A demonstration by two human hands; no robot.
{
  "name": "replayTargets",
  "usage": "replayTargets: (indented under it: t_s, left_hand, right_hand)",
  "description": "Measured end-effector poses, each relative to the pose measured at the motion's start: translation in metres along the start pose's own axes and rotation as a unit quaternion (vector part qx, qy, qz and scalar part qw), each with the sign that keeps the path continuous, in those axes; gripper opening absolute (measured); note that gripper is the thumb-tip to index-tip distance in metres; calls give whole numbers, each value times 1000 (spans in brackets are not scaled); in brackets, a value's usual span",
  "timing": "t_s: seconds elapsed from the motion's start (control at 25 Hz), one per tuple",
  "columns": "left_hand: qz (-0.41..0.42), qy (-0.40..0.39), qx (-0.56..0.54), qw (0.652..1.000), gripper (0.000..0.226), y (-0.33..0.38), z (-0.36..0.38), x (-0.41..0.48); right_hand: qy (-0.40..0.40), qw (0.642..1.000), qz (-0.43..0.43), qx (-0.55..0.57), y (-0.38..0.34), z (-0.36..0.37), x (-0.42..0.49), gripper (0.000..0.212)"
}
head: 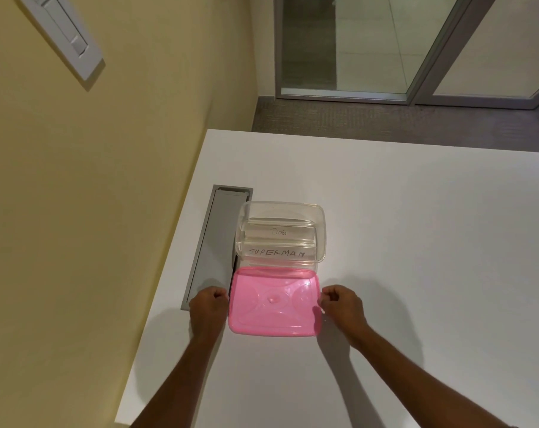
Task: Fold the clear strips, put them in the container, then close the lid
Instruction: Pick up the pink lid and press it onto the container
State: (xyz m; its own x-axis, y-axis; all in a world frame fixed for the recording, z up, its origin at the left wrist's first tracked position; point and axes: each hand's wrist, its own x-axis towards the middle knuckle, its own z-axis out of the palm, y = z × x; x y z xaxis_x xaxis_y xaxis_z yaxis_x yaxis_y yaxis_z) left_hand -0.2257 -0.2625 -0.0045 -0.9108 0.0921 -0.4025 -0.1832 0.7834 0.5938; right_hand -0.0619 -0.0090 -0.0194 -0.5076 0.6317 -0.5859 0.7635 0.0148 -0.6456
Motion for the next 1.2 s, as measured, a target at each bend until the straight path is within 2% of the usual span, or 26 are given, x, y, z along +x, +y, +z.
replayTargets:
  t_s: [0.2,0.4,0.68,0.92,1.04,1.2]
  left_hand:
    - [12,-26,-20,999,25,-9,3,-6]
    - [8,-39,-44,998,28,-11,2,-8]
    - [-41,-44,-151,987,26,2,-20,-18]
    - [-59,-78,-238,966,29,21,-49,-27]
    - [-25,-109,-242,964,40,30,-69,-30]
    - [30,-128,-273,953,28,43,-85,-28]
  right_hand:
    - [1,1000,7,-3,10,17,-4,5]
    - [-12,1000,-11,-8,11,9,-3,12]
    - [4,990,-135,-47,3,-28,-22,38]
    - [-9,987,-161,9,-10,-62,-43,50]
    - [-21,985,-169,42,-19,-76,-46,45]
    - [-52,978,-172,110,-31,-91,-46,33]
